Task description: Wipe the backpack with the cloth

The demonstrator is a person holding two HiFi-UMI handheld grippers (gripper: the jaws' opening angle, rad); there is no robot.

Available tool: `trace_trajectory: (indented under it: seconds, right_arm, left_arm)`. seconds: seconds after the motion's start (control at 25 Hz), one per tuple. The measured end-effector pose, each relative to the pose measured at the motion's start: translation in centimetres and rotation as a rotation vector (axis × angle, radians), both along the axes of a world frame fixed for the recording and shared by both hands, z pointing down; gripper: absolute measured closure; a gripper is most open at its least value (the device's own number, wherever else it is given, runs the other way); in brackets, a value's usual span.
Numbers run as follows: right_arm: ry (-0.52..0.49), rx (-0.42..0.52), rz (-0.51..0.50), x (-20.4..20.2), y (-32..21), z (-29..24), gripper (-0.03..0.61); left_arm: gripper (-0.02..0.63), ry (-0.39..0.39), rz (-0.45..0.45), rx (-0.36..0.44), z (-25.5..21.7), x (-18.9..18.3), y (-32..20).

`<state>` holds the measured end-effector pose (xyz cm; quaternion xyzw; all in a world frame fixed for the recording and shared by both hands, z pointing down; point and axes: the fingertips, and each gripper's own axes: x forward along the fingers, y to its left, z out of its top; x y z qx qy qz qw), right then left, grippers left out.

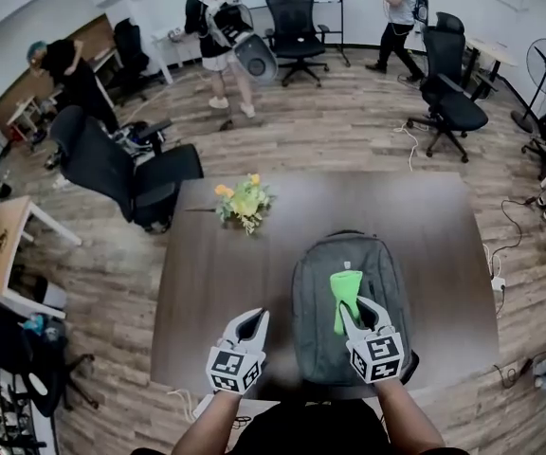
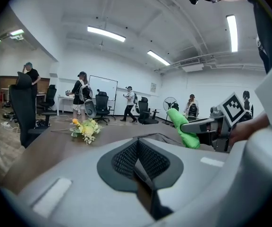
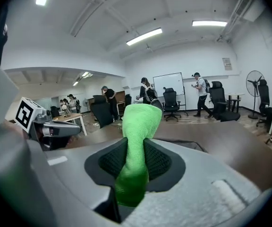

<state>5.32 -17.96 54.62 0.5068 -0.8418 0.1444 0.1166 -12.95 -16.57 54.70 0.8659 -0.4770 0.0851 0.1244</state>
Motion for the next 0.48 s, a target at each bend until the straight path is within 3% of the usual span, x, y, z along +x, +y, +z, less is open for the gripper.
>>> trace_trajectory:
  seconds: [0.2,0.48]
  right_arm:
    - [0.031,-0.014,-0.032,0.2,-2.4,1.3,0.476]
    - [0.087,-0.111,-0.068,-2.1,-6.9,5.2,0.476]
  left_arm:
    - [0.594,0.000,-0.008,0.002,-0.2,0.9,-1.2]
    - [0.594,-0.033,-0.044,0.012,0.2,-0.5,-3.8]
